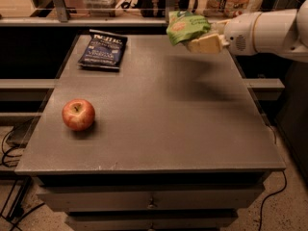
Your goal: Pick green rice chip bag
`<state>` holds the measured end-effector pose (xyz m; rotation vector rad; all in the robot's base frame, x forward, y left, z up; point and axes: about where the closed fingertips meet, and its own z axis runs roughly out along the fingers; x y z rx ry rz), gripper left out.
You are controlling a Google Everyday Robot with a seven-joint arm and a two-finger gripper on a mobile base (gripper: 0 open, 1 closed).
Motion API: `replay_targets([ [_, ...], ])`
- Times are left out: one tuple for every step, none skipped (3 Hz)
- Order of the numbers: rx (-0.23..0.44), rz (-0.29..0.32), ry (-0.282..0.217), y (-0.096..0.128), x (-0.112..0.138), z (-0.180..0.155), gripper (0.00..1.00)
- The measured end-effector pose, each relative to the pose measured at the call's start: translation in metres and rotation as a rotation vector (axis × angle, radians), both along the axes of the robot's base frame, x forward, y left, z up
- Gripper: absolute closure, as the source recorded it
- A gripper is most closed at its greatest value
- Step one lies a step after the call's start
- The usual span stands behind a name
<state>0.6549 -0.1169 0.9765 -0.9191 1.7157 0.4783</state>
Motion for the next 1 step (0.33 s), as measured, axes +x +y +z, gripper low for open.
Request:
replay_targets([
  [-0.057, 0.08, -0.187, 0.0165, -0.0062, 0.0851, 1.0],
])
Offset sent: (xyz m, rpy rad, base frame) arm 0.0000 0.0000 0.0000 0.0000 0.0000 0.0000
